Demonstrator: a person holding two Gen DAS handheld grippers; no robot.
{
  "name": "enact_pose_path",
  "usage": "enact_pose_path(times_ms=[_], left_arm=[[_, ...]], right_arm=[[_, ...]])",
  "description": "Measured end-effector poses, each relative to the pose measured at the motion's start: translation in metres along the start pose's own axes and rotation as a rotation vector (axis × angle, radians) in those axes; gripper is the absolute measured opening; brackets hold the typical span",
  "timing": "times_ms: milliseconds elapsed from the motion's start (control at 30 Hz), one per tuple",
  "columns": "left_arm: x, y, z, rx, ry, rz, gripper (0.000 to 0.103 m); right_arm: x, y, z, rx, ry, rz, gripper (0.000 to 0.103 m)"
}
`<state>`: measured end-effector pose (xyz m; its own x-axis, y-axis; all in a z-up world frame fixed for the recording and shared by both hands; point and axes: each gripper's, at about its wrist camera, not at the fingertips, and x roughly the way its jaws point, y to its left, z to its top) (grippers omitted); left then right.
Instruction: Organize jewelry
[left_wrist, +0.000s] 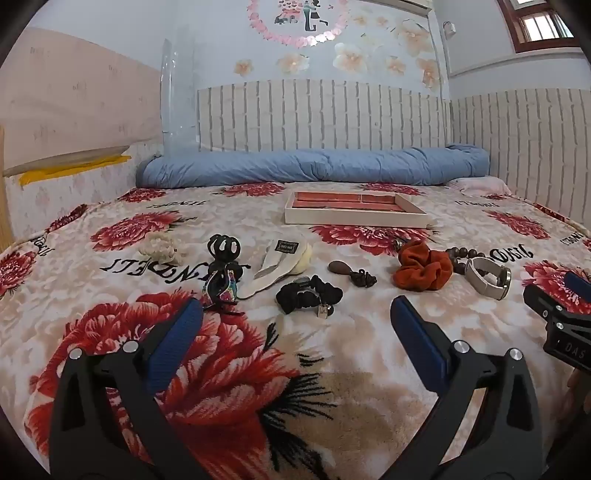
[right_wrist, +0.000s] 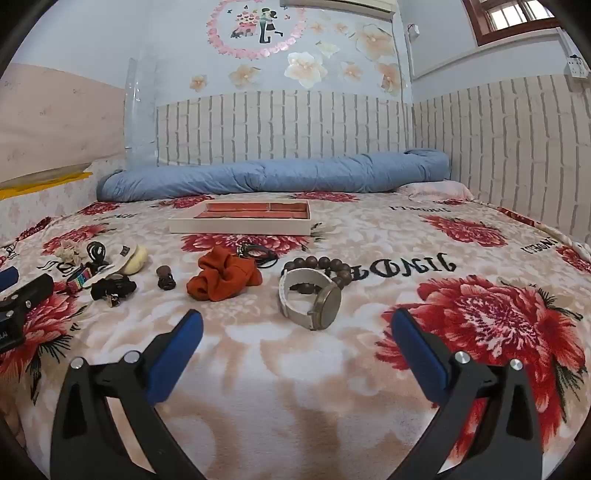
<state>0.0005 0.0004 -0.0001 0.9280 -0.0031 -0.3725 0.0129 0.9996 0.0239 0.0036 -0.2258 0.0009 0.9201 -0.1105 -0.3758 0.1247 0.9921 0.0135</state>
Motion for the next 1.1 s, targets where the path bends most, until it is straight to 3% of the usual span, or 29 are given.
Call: enact_pose_path(times_ms=[1100], left_arm=[[-0.004, -0.0035, -0.0029, -0.004, -0.004, -0.001, 0.098]], right_arm=[[-0.0009, 0.0, -0.0007, -0.009, -0.007, 0.0, 0.099]])
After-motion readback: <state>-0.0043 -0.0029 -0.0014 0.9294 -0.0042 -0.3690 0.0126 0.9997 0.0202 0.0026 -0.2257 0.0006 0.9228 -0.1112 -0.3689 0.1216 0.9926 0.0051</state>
